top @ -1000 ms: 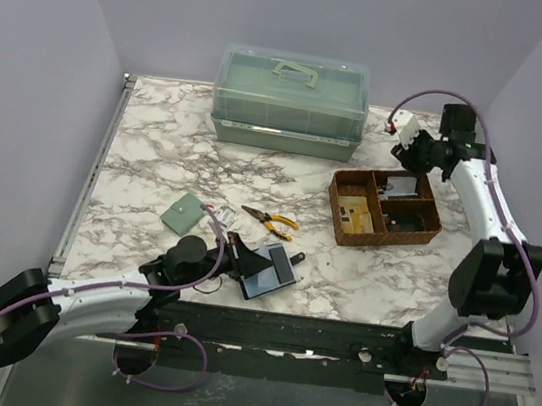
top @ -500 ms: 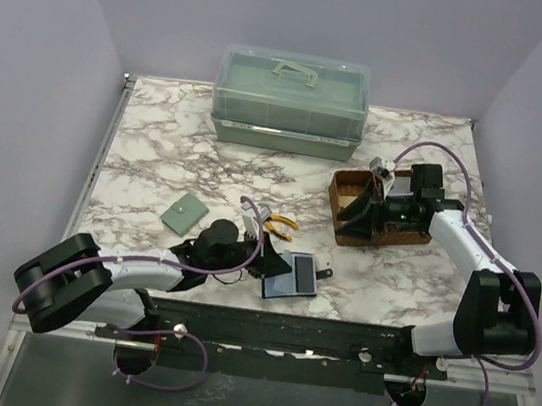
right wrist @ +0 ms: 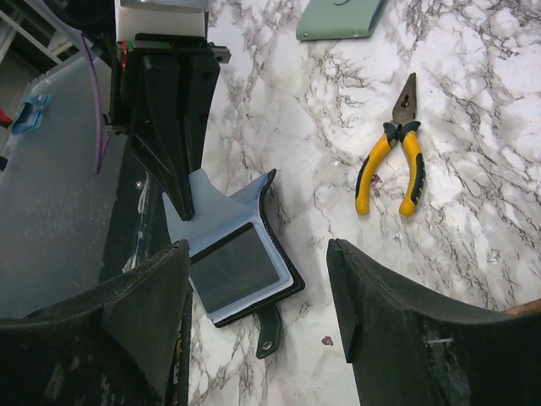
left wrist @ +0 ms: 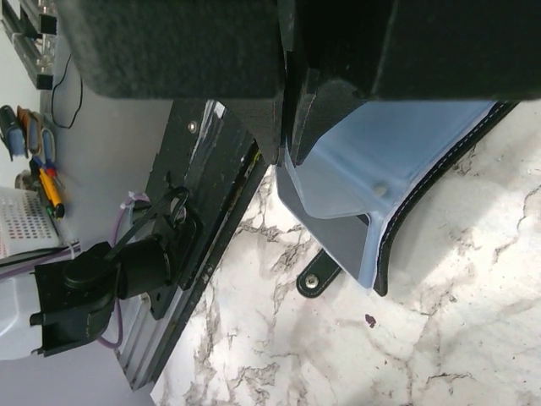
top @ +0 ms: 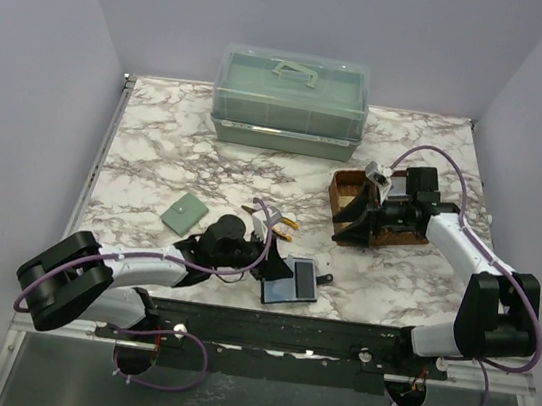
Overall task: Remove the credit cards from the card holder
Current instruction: Remove the credit card from the card holder.
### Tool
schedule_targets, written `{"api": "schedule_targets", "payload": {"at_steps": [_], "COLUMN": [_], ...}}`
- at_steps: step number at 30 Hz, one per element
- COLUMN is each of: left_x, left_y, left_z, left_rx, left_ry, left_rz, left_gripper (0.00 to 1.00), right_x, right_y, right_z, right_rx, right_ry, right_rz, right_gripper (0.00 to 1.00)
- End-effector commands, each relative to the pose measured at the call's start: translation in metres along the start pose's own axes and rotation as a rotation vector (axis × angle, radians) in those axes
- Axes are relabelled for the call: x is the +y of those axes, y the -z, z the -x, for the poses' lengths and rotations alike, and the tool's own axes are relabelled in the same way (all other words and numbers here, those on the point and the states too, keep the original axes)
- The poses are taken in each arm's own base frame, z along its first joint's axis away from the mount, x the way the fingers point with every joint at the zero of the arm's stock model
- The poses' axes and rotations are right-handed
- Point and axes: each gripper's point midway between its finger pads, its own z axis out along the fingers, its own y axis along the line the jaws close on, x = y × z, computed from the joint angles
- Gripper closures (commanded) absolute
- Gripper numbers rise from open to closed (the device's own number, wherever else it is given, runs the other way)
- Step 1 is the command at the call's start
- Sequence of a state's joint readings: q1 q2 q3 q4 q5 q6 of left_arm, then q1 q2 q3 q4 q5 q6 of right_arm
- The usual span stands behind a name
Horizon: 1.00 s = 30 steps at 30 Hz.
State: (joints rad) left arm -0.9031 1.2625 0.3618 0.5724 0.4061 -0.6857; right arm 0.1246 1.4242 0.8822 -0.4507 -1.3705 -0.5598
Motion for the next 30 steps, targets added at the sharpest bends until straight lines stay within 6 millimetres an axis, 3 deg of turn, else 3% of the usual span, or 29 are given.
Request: {"api": "schedule_targets", "payload": {"at_steps": [1,10,19,24,30], "left_x": [-0.008,-0.003,-0.011,-0.021,-0.031], "left_y": [0.004,0.020,0.024,0.022,0.020], "left_z": [0.006,0.013,0.019,0.024,0.020], "left_rx": [0.046,0.105,0.140,0.141,0.157], "left_ry": [-0.119,-0.318,-0.441,-0.488,-0.509], "left_rz": [-0.007,0.062,0.038,0.024,-0.001], "left_gripper": [1.00,1.00,1.00,1.00,1.00], "right_x": [0.002,0.011,0.038,0.037,0.021], "right_y": [-0.006,-0.009,-0.041,-0.056,-0.059], "right_z": [-0.007,-0.016,-0.043,-0.062,-0.065], "right_rx": [0.042,0.060,0.155,0.234,0.286], "right_ry": [0.073,0.142,0.187,0.137,0.057], "right_rz": [0.001,0.049,0.195,0.217,0.159], "right_gripper": [0.27,0.22,0.18,0.17,0.14]}}
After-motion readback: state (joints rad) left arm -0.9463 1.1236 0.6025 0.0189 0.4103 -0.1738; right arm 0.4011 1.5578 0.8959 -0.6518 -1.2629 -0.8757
